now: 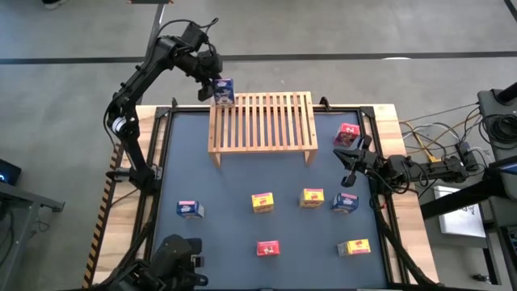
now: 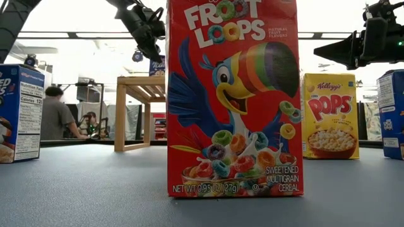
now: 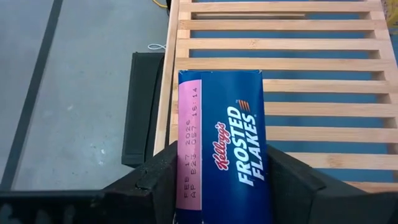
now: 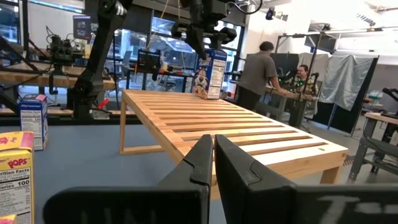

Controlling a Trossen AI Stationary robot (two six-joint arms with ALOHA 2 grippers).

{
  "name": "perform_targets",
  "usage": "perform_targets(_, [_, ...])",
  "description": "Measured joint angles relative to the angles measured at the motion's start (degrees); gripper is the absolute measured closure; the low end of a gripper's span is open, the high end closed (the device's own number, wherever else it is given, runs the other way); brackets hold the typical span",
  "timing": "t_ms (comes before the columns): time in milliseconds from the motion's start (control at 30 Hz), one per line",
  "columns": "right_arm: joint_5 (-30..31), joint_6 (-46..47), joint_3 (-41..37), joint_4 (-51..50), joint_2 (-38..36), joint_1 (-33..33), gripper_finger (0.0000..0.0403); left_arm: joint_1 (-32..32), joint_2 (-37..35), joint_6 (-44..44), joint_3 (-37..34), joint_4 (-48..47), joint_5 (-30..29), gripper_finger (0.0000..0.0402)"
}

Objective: Stack cereal on shelf
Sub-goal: Put the top left blue cereal box on the shelf, then put the top right yellow cereal box on the shelf

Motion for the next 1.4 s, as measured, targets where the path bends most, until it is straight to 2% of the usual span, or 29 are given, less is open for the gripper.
perform_targets(400, [0.0,-0.01,-0.01,0.0,-0.01,0.0,0.0394,-0.01,-0.79,-1.54,-0.04,-0.22,-0.38,0.0169])
perform_targets(667, [0.0,0.05,-0.02,0.01,-0.02,0.01,0.0394,-0.01,-4.57,-1.69,-0.09,-0.37,-2.62,0.0168])
perform_targets(1200, [-0.02,0.04,0.0,-0.01,0.0,0.01,0.0394,0.0,-16.03,-5.12,-0.21,-0.32,-2.73,0.0168])
perform_targets(1400, [-0.02,0.03,0.0,0.01,0.0,0.01,0.0394,-0.91,-20.42,-8.58,-4.46,0.77,-2.65,0.0168])
